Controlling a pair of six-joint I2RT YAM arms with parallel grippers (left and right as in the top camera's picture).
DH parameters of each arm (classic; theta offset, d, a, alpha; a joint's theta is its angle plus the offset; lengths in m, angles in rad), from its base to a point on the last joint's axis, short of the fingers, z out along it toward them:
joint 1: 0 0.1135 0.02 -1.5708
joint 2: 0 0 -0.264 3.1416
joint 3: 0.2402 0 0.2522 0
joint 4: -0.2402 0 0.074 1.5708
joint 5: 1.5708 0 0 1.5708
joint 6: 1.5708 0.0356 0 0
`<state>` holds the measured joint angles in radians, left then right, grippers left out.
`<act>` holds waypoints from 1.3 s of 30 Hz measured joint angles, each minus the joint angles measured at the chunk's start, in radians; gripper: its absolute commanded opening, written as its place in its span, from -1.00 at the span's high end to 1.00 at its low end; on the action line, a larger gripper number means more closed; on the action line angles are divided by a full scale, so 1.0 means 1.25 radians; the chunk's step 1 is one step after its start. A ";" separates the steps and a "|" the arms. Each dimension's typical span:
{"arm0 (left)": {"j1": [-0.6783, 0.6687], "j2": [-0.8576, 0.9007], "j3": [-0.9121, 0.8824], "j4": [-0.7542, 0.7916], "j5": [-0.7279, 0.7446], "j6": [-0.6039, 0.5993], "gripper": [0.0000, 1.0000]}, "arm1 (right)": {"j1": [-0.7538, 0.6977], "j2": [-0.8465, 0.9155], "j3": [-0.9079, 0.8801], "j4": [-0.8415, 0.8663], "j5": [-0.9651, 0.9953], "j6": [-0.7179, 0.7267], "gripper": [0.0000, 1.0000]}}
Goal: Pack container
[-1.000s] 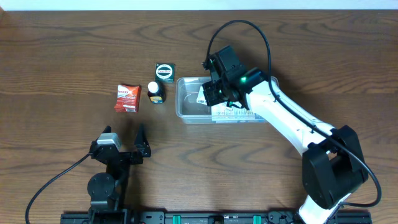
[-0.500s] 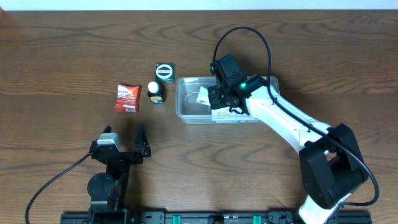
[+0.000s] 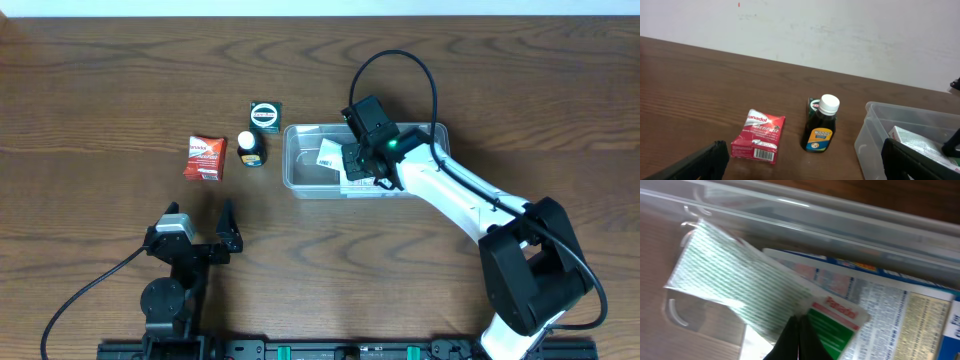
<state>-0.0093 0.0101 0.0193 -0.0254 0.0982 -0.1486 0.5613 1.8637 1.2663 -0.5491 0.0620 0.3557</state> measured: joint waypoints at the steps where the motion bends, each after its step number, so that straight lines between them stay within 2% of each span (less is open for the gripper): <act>1: 0.000 0.000 0.000 0.000 0.000 0.000 -0.96 | -0.004 0.000 0.000 -0.005 0.000 0.000 0.97; 9: 0.000 0.000 0.000 0.000 0.000 0.000 -0.96 | -0.042 0.000 -0.001 -0.049 0.011 -0.006 0.97; 18: 0.000 0.000 0.000 0.000 0.000 0.000 -0.96 | -0.050 0.000 -0.001 -0.038 0.007 -0.007 0.97; 26: 0.000 0.000 0.000 0.000 0.000 0.000 -0.96 | -0.051 -0.003 0.007 -0.002 -0.089 -0.034 0.76; 39: 0.000 0.000 0.000 0.000 0.000 0.000 -0.96 | -0.041 -0.032 0.024 0.057 -0.164 -0.042 0.71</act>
<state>-0.0093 0.0101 0.0193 -0.0254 0.0982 -0.1486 0.5106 1.8240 1.2968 -0.4782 -0.1425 0.3027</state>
